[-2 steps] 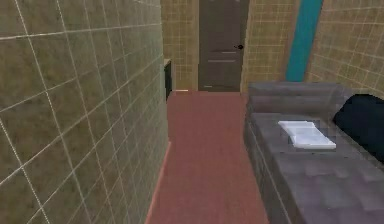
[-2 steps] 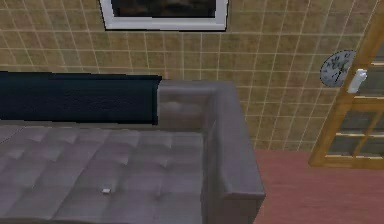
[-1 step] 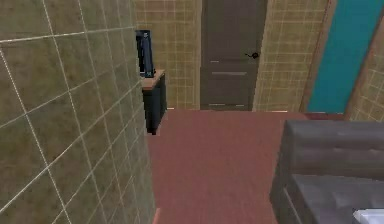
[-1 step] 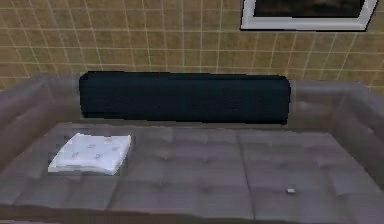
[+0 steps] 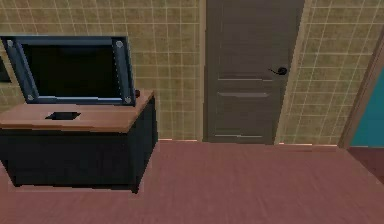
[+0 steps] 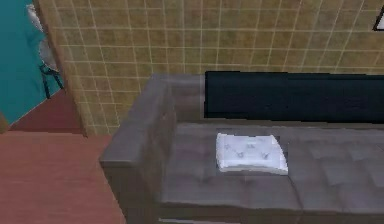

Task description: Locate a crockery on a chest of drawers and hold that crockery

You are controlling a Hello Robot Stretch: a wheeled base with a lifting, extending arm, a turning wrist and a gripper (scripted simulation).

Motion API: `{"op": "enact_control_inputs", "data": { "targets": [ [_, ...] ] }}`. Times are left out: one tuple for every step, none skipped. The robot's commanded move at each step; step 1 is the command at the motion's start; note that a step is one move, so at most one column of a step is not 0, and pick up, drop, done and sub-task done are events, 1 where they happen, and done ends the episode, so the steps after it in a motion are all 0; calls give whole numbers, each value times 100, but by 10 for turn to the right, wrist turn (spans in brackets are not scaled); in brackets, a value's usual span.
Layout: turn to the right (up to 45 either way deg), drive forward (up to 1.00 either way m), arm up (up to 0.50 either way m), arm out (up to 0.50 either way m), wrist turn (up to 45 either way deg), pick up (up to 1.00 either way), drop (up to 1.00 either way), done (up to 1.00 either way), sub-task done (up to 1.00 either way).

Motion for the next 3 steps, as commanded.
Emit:
{"op": "enact_control_inputs", "data": {
  "targets": [
    [0, 30, 0, 0, 0, 0, 0, 0, 0],
    [-270, 0, 0, 0, 0, 0, 0, 0, 0],
    [0, 15, 0, 0, 0, 0, 0, 0, 0]
  ]
}}
